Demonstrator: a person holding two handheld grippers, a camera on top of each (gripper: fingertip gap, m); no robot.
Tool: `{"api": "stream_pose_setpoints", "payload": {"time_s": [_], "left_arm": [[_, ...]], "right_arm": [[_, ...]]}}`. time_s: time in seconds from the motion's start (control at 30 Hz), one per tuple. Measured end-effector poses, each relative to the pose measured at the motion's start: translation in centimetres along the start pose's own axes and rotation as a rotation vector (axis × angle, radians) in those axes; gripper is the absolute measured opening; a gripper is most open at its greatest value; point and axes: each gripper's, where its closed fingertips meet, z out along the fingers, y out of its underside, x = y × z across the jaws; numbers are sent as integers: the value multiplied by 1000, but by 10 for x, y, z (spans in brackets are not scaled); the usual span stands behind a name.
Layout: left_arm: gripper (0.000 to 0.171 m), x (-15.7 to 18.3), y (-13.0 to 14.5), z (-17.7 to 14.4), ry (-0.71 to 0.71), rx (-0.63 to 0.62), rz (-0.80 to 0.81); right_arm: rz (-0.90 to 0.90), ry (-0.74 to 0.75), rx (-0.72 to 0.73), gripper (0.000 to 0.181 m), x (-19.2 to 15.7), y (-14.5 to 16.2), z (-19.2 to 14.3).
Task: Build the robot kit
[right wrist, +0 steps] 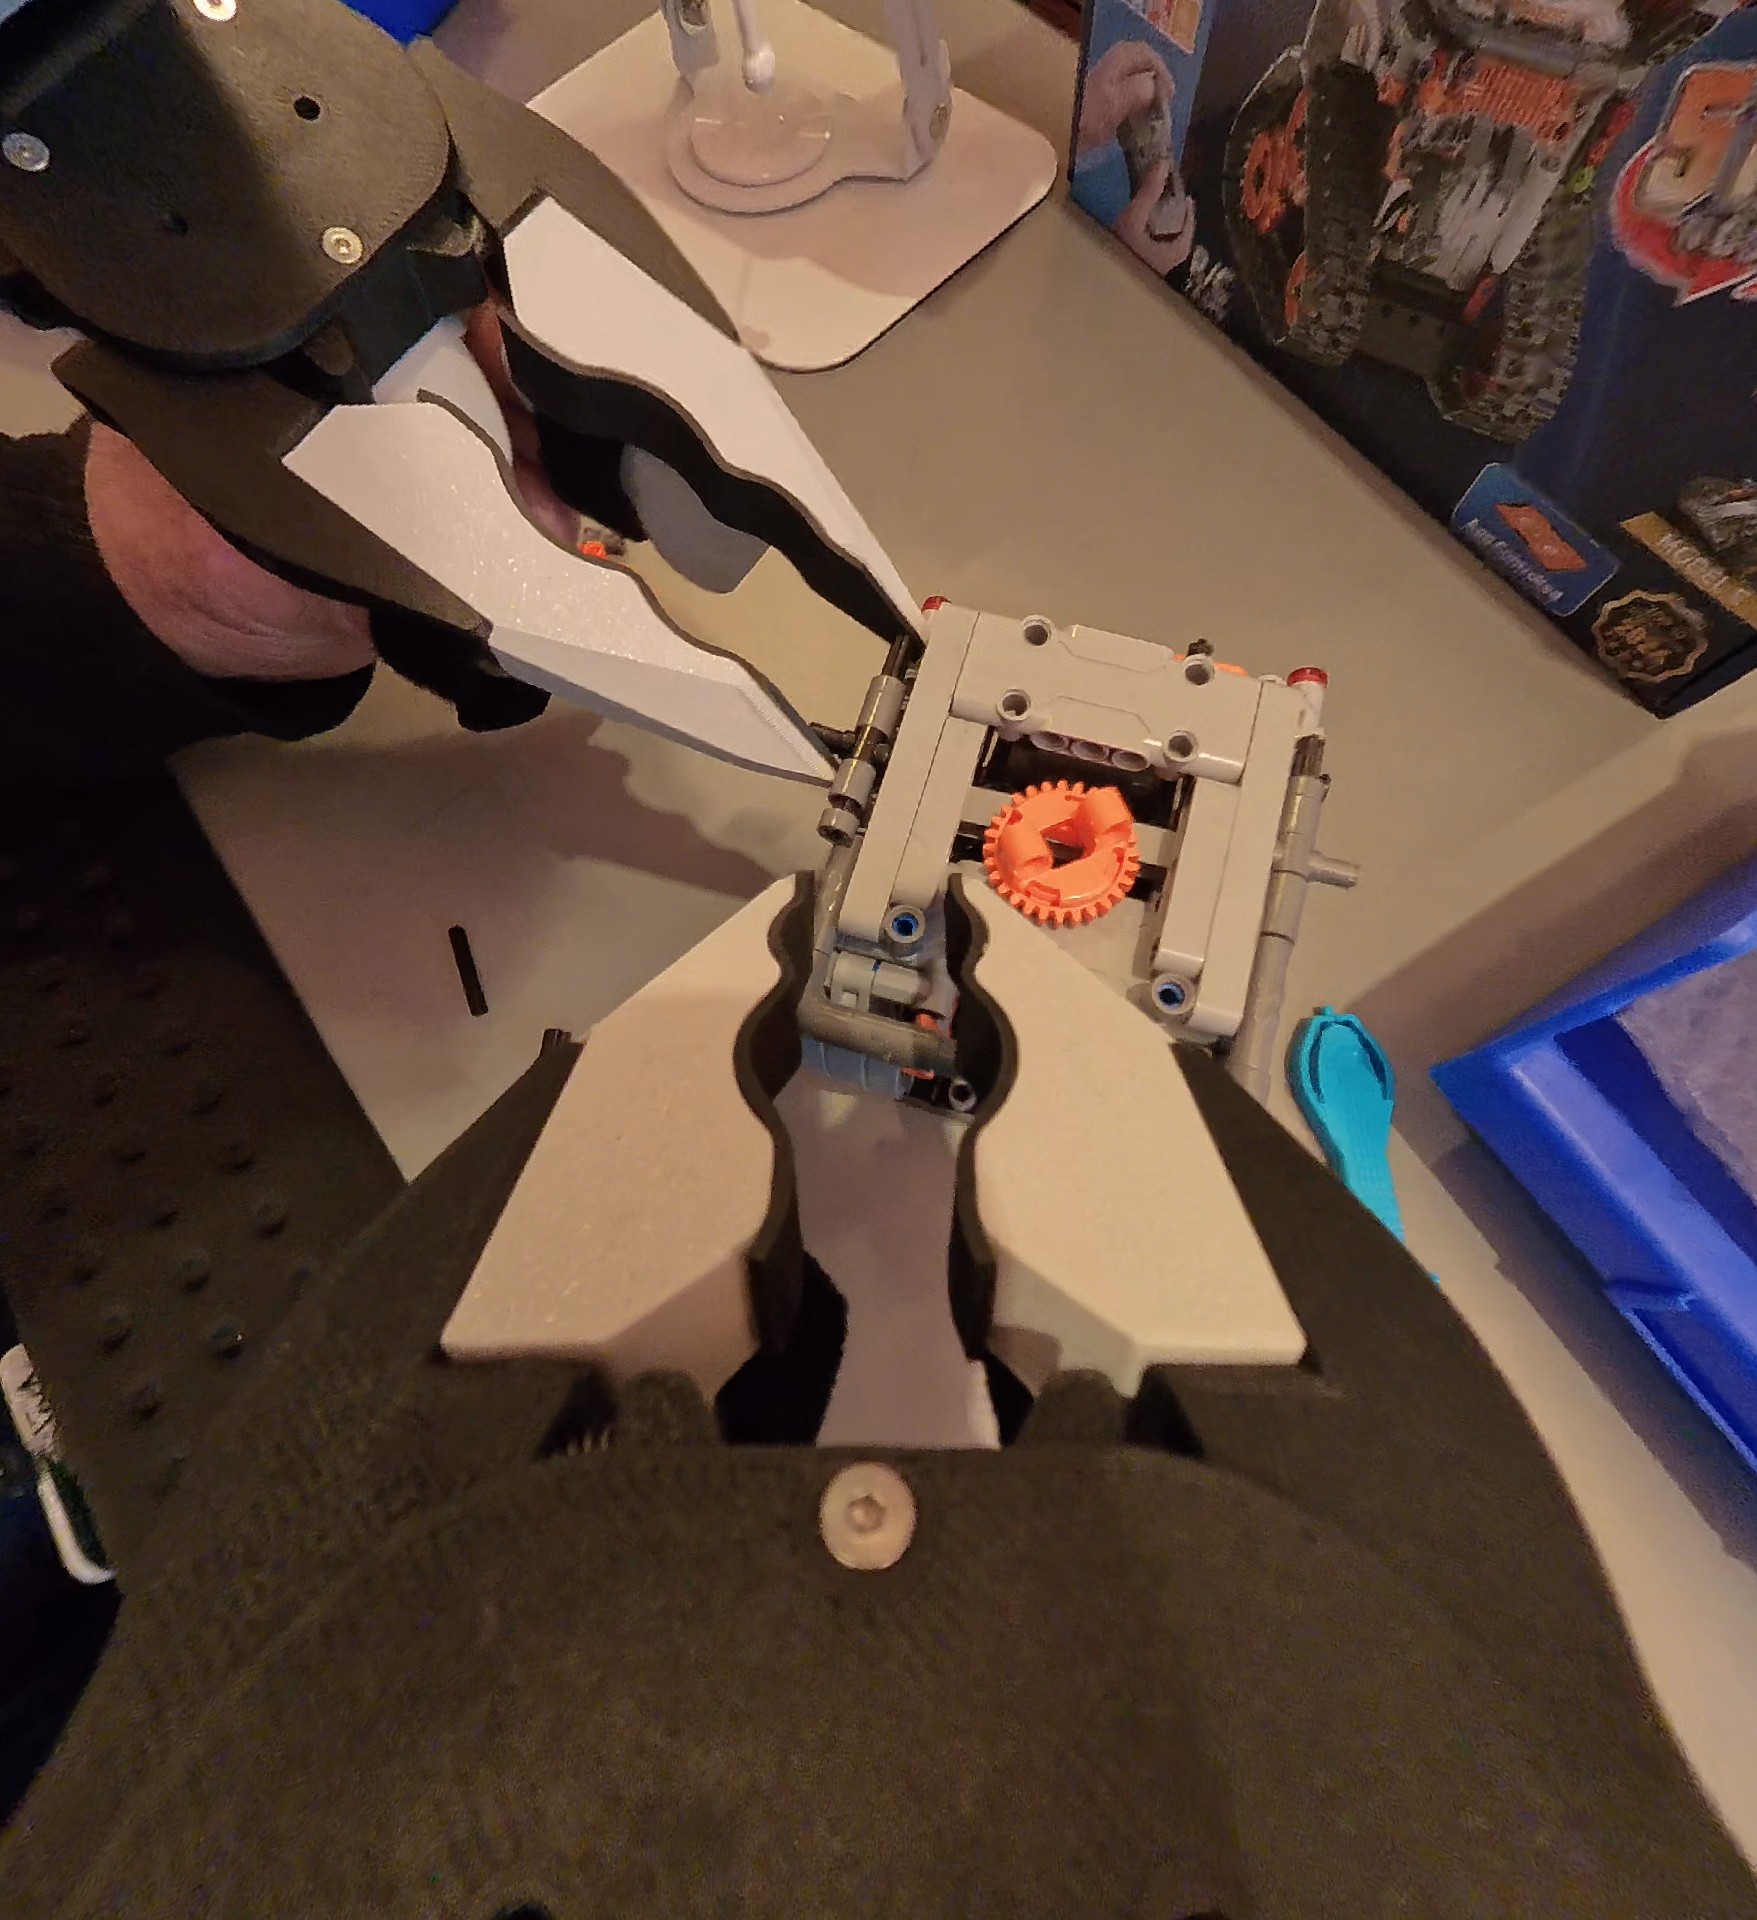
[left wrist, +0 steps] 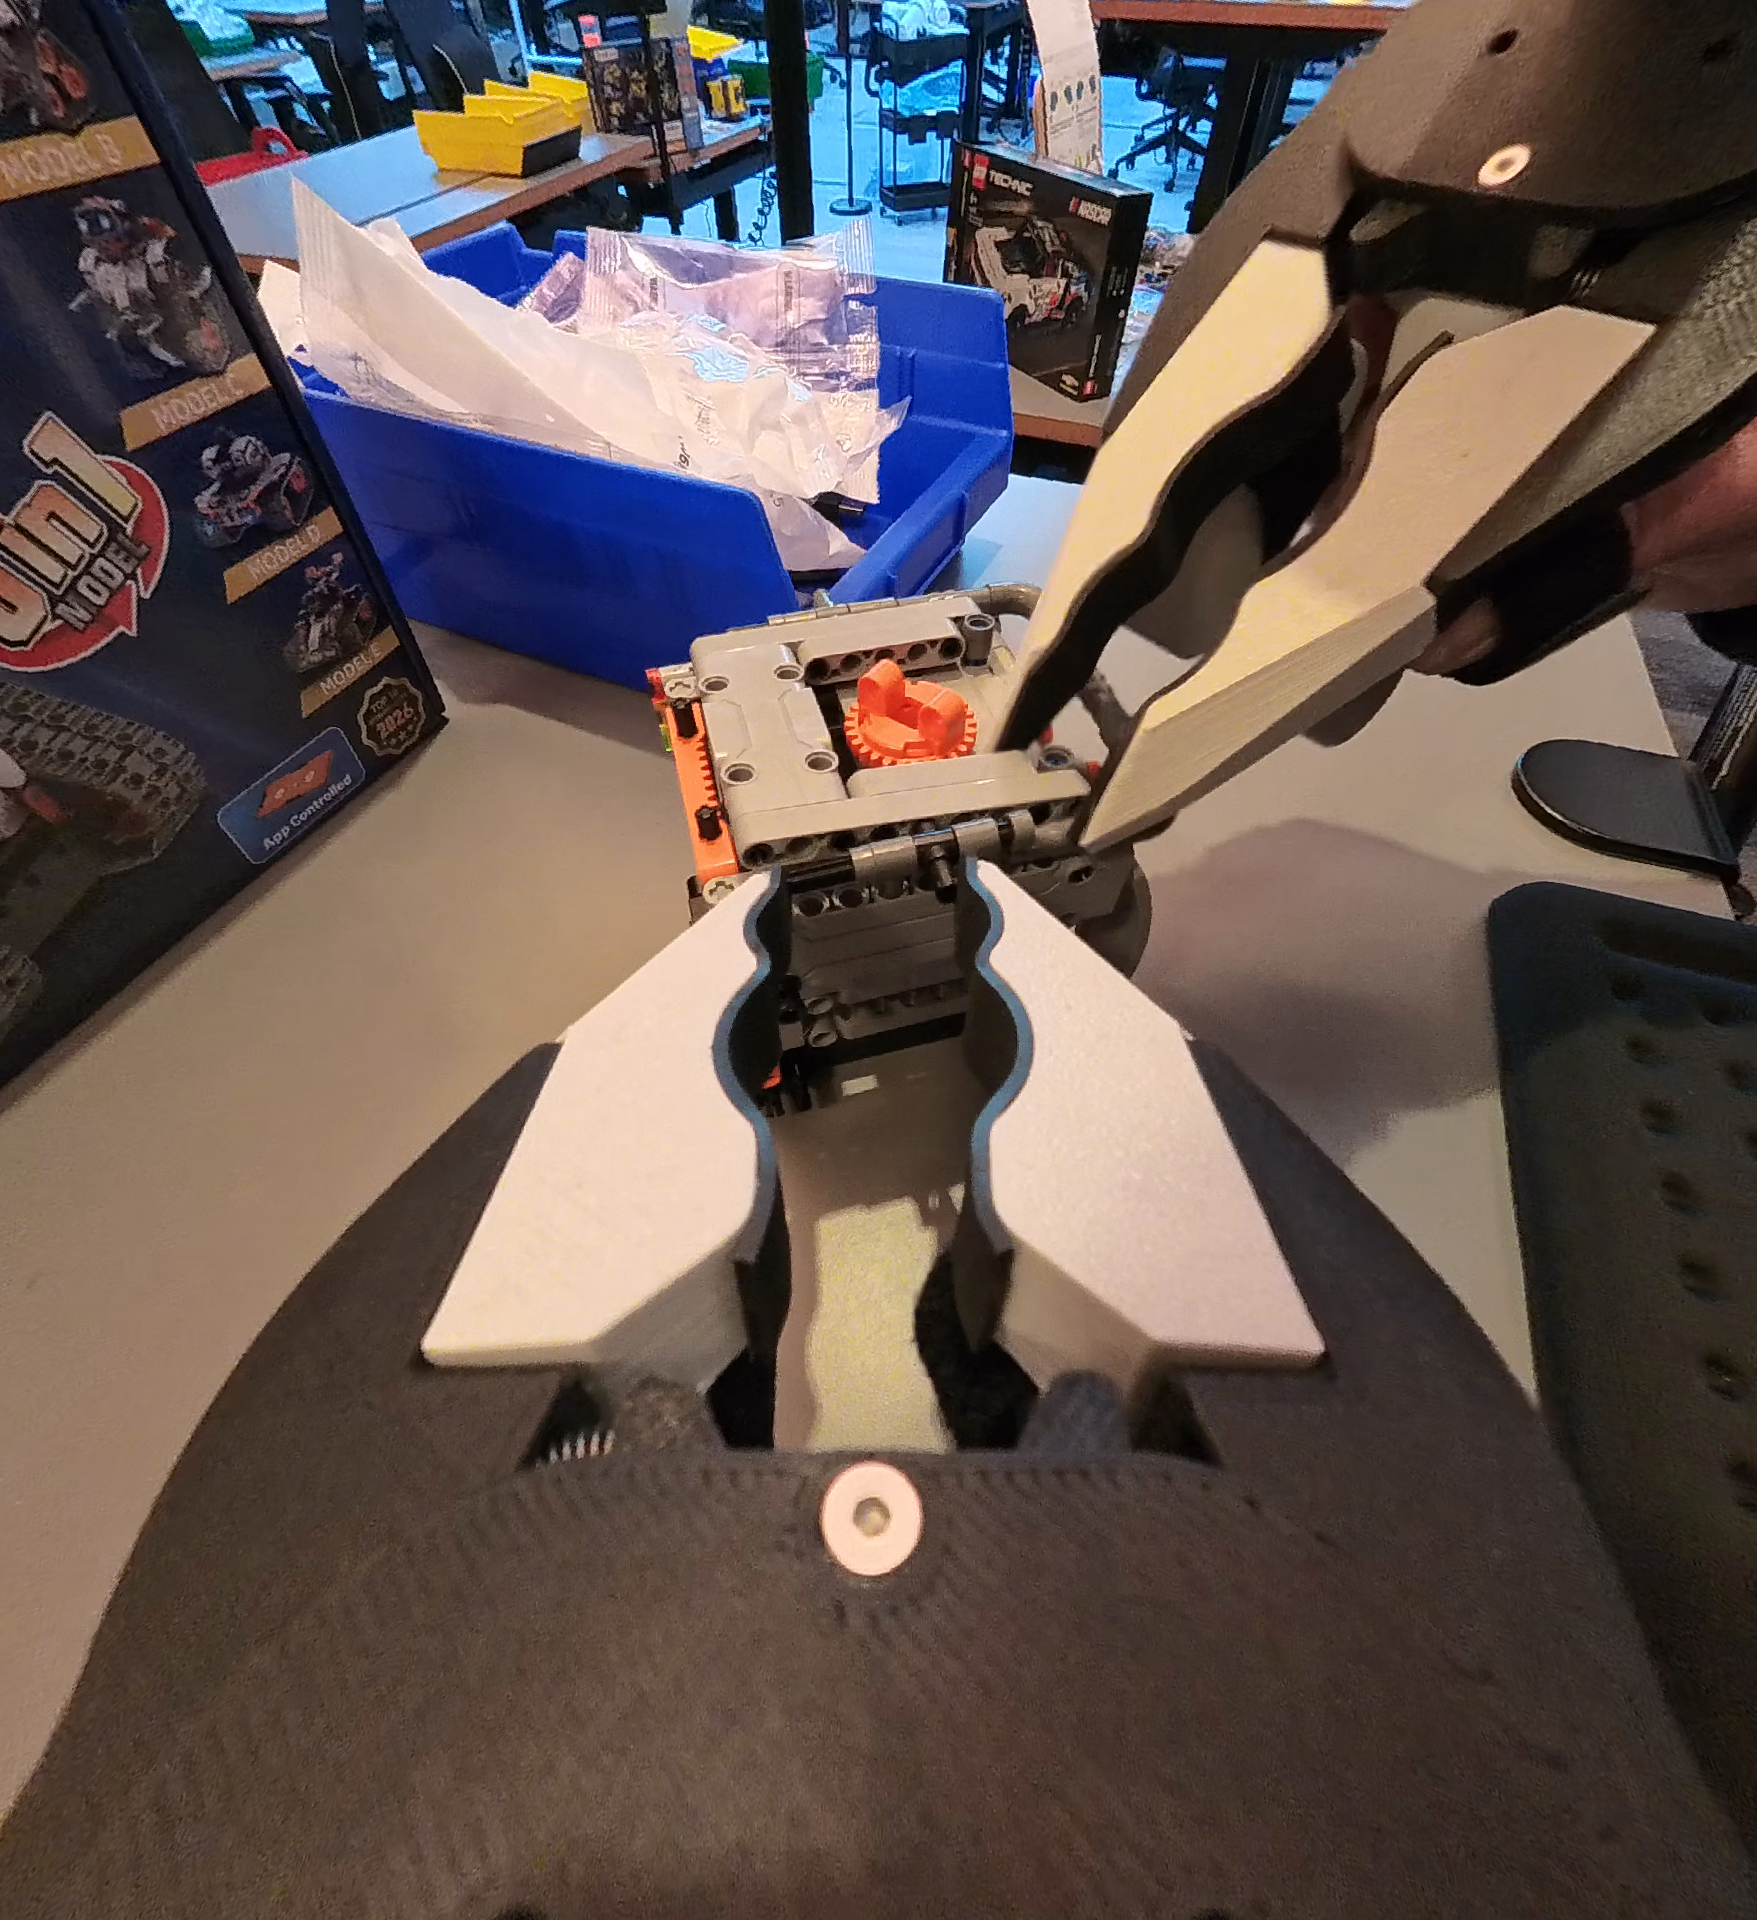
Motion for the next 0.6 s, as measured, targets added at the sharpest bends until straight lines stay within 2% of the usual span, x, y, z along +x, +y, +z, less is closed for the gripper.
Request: {"api": "stream_pose_setpoints", "payload": {"time_s": [0.1, 0.17, 0.23, 0.6], "left_arm": [[28, -1, 0, -1, -4, 10, -13], [28, -3, 0, -1, -12, 13, -12], [29, -3, 0, -2, -2, 17, -22], [29, -3, 0, -2, 3, 31, -32]], "right_arm": [[-49, 77, 5, 27, 2, -3, -7], [-108, 124, 22, 13, 1, -5, -13], [-135, 101, 28, 3, -9, -6, -12], [-153, 158, 69, 0, -10, -10, 6]]}}
